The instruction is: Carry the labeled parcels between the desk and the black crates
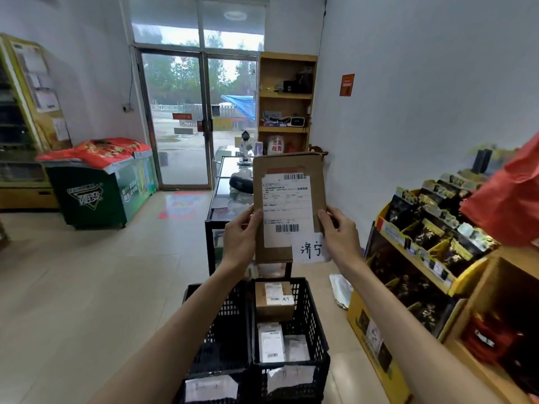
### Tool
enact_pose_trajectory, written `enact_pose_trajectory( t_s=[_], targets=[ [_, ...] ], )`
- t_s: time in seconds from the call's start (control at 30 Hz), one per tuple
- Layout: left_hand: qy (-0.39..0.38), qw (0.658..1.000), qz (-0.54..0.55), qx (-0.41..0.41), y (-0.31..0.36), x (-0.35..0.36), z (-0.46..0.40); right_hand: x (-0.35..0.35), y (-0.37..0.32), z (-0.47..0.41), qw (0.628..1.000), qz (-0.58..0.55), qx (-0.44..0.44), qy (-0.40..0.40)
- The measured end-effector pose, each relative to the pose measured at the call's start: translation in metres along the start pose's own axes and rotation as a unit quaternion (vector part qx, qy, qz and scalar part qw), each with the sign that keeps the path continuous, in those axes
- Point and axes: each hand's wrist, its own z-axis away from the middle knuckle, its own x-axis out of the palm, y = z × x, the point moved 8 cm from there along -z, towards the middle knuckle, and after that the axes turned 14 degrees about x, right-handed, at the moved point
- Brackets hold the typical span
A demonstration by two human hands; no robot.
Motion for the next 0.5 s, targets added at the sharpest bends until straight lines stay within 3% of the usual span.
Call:
enact_pose_trajectory(
  t_s=[0.27, 0.5],
  targets=[
    [-0.011, 0.999, -0.015, -0.041, -0.098, 0.028, -0.062, 0.02, 0.053, -0.105, 0.999, 0.04, 0.032, 0.014],
    [-0.013, 0.988, -0.092, -0.119, -0.207, 0.018, -0.079, 0.055, 0.123, -0.165, 0.995, 0.059, 0.08, -0.005]
  ],
)
